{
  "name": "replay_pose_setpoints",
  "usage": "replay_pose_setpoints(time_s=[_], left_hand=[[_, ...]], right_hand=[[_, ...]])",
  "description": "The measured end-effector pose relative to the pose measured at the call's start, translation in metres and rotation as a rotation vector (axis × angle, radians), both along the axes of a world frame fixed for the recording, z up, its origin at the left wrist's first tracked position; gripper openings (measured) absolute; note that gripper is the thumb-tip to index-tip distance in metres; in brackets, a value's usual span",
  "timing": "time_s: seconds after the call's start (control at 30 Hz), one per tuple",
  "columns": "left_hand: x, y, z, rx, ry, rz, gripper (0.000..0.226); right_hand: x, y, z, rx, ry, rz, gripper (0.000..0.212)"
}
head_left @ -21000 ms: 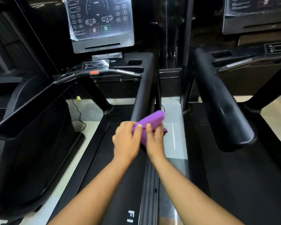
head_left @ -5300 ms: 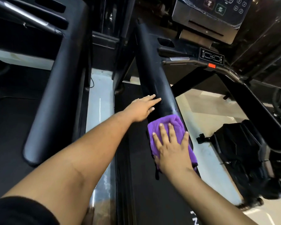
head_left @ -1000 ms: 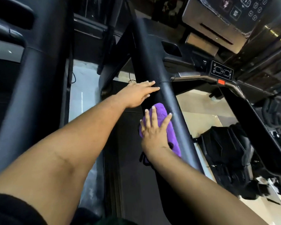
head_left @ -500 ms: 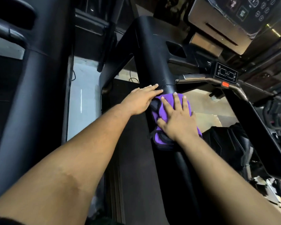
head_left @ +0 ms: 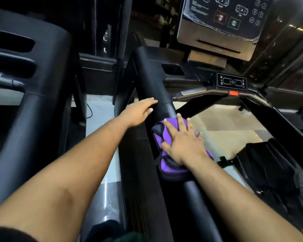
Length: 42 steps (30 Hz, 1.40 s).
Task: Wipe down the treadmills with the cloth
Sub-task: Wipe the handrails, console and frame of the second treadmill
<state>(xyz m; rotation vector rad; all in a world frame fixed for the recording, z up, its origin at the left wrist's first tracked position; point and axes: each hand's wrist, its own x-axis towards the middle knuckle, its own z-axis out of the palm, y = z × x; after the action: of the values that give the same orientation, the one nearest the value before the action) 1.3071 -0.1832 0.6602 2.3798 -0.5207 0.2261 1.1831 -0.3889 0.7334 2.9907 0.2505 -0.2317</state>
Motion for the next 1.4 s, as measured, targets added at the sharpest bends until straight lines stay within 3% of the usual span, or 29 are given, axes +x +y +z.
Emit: replay_pose_setpoints(time_s=[0.17, 0.4, 0.5, 0.67, 0.8, 0.9, 1.17, 1.4], left_hand=[[0.038, -0.005, 0.005, 0.04, 0.016, -0.016, 0.046], [0.105, 0.022, -0.001, 0.058, -0.041, -0.082, 0.048], [0.136, 0.023, 0.007, 0.04, -0.068, -0.104, 0.051], [0.168, 0.019, 0.025, -0.045, -0.091, -0.131, 0.044], [0.188, 0.033, 0.022, 0.026, -0.084, -0.182, 0.045], [0.203, 0.047, 0.015, 0.088, -0.062, -0.163, 0.045], [0.233, 0.043, 0.043, 0.091, -0.054, -0.18, 0.046], [0.259, 0.086, 0.024, 0.123, -0.002, -0.144, 0.046]], right_hand=[[0.068, 0.03, 0.01, 0.011, 0.029, -0.02, 0.079], [-0.004, 0.011, -0.01, -0.199, -0.138, 0.258, 0.081], [0.062, 0.04, -0.007, -0.303, -0.045, 0.216, 0.082], [0.143, 0.093, -0.014, -0.413, -0.054, 0.169, 0.084], [0.1, 0.063, -0.013, -0.308, -0.103, 0.245, 0.08], [0.084, 0.045, -0.012, -0.202, -0.101, 0.181, 0.08], [0.237, 0.09, 0.004, -0.039, -0.047, 0.0, 0.082], [0.168, 0.082, -0.004, -0.264, -0.105, 0.214, 0.087]])
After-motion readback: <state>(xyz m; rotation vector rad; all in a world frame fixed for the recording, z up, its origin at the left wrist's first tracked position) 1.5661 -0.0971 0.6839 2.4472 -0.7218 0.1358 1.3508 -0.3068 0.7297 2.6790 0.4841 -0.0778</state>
